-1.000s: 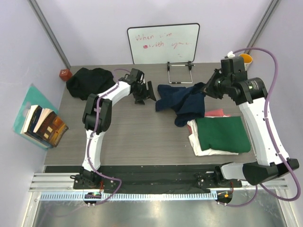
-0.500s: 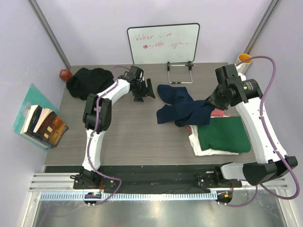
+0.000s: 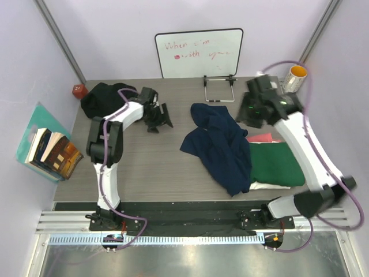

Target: Fold and stack the t-shirts

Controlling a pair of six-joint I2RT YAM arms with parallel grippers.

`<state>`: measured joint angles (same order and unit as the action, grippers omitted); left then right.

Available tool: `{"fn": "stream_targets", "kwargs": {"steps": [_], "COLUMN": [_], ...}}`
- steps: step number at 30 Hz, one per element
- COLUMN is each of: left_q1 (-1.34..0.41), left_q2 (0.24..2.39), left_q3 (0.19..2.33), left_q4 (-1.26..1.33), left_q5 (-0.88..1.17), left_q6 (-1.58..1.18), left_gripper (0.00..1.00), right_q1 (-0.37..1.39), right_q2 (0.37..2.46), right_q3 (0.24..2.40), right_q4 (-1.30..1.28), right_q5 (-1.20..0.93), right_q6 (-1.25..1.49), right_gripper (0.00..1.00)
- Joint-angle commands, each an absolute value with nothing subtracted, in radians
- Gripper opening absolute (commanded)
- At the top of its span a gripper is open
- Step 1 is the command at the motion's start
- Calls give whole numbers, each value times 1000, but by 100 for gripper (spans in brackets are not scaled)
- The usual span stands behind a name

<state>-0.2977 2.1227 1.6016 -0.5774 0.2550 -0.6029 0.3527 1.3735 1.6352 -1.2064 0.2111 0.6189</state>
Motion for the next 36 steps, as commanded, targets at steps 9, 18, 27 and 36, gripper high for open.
{"fn": "stream_targets", "kwargs": {"steps": [9,18,27,36], "left_q1": [-126,-94,-35,-12], "left_q2": [1749,1707,1649,1624], "left_q3": [1327,1224,1163,1109], "left_q4": [-594,-584,-583,-574], "left_q5": [155,155,143,155], "left_q6": [-574,-568,-552,-552], "left_gripper": [78,78,78,78], "right_q1": [597,713,753,753], "right_q2": [1880,2066,2195,2197], "right_q3": [1735,1847,1933,1870], "right_q4": [-884,-900,-966,-942], "right_q5": [-57,-103,-36,28], "right_q6": [485,411,431,436], "right_gripper": [52,55,58,61]}}
